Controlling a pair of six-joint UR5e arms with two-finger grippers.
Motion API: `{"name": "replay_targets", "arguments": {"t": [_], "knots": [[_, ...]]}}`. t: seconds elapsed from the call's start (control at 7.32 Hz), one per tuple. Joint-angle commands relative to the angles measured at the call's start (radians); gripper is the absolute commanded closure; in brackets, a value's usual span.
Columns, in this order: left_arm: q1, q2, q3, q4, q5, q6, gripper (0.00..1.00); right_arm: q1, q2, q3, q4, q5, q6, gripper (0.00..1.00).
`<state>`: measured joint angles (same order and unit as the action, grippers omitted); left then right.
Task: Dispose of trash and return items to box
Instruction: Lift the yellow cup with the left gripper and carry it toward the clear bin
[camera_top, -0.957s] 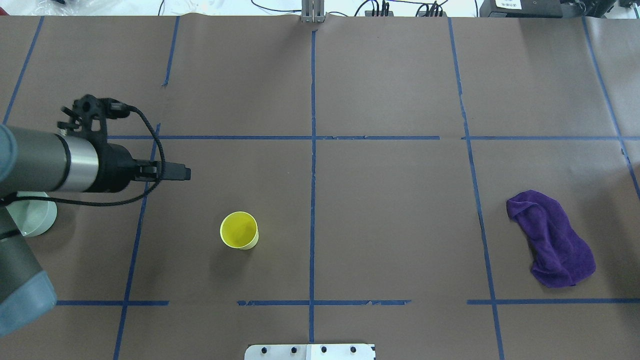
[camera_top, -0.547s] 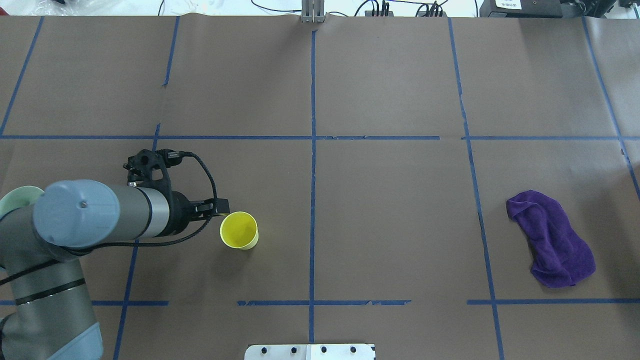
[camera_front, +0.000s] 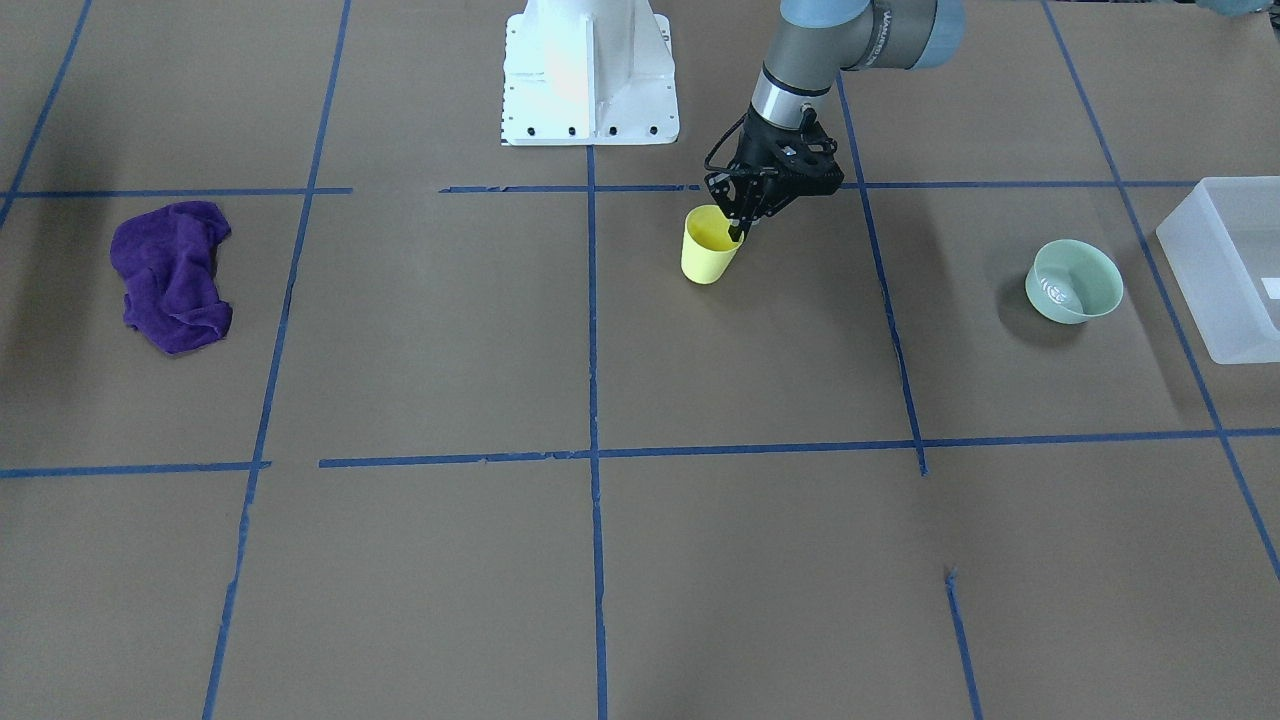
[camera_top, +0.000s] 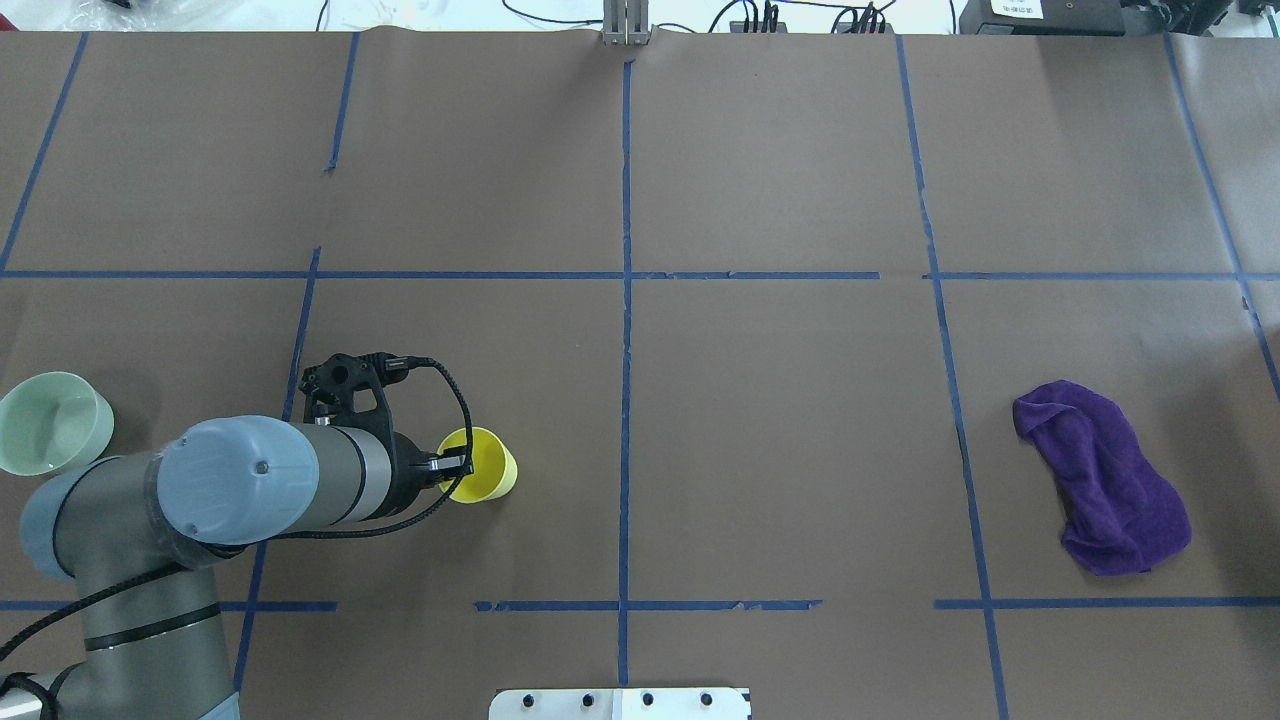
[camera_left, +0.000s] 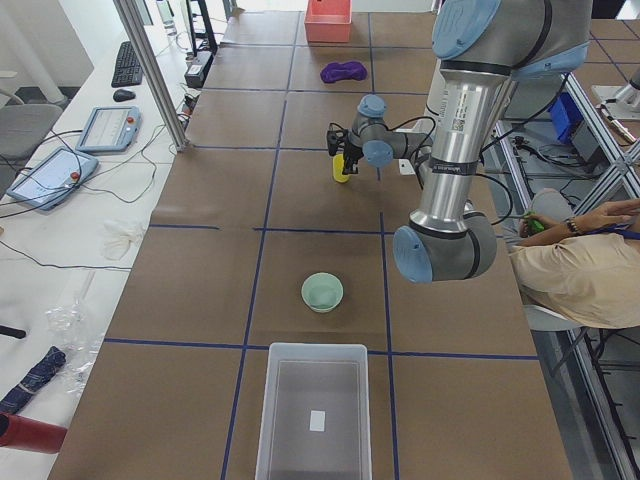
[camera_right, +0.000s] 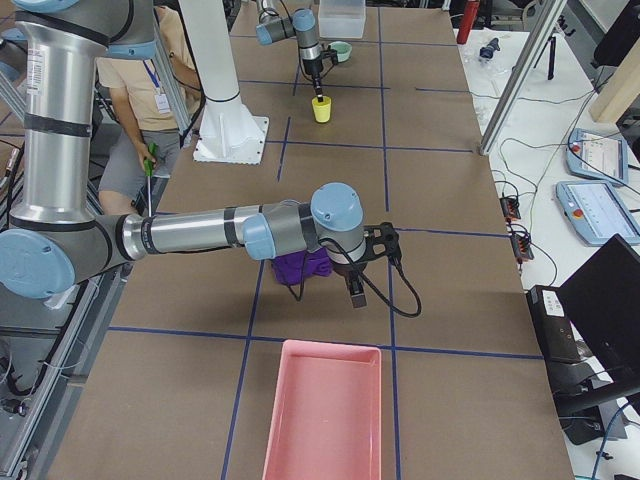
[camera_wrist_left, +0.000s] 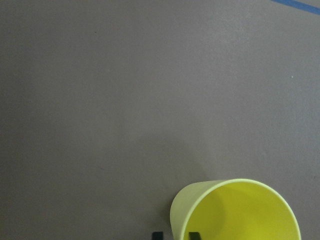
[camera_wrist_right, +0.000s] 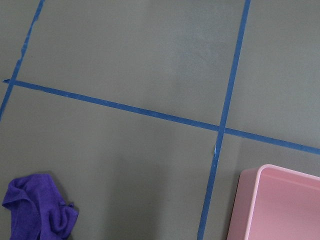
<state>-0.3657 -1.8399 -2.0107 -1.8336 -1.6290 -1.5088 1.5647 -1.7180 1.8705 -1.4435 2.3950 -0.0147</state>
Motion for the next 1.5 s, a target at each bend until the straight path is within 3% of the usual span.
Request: {"name": "replay_targets", "arguments": {"t": [0.0, 0.41, 0.55, 0.82, 1.09, 1.37], "knots": [[-0.092, 0.01, -0.107, 0.089, -0.021, 0.161, 1.0, 0.0, 0.001, 0.001, 0.002, 0.0, 0.001, 0.0], [-0.399, 0.049, -0.18, 0.122, -0.283, 0.547, 1.0, 0.0, 0.04, 0.015, 0.044, -0.002, -0.002, 0.0], [-0.511, 0.118, -0.207, 0.12, -0.346, 0.694, 1.0, -0.027, 0.041, 0.012, 0.122, -0.017, -0.002, 0.0], [-0.75, 0.282, -0.197, 0.105, -0.478, 1.147, 1.0, -0.053, 0.041, 0.012, 0.156, -0.023, -0.002, 0.0], [-0.984, 0.402, -0.101, 0.102, -0.563, 1.576, 1.0, -0.061, 0.038, 0.006, 0.155, -0.025, -0.001, 0.0], [-1.195, 0.429, 0.068, 0.099, -0.606, 1.935, 1.0, -0.061, 0.035, 0.006, 0.156, -0.023, -0.001, 0.0]]}}
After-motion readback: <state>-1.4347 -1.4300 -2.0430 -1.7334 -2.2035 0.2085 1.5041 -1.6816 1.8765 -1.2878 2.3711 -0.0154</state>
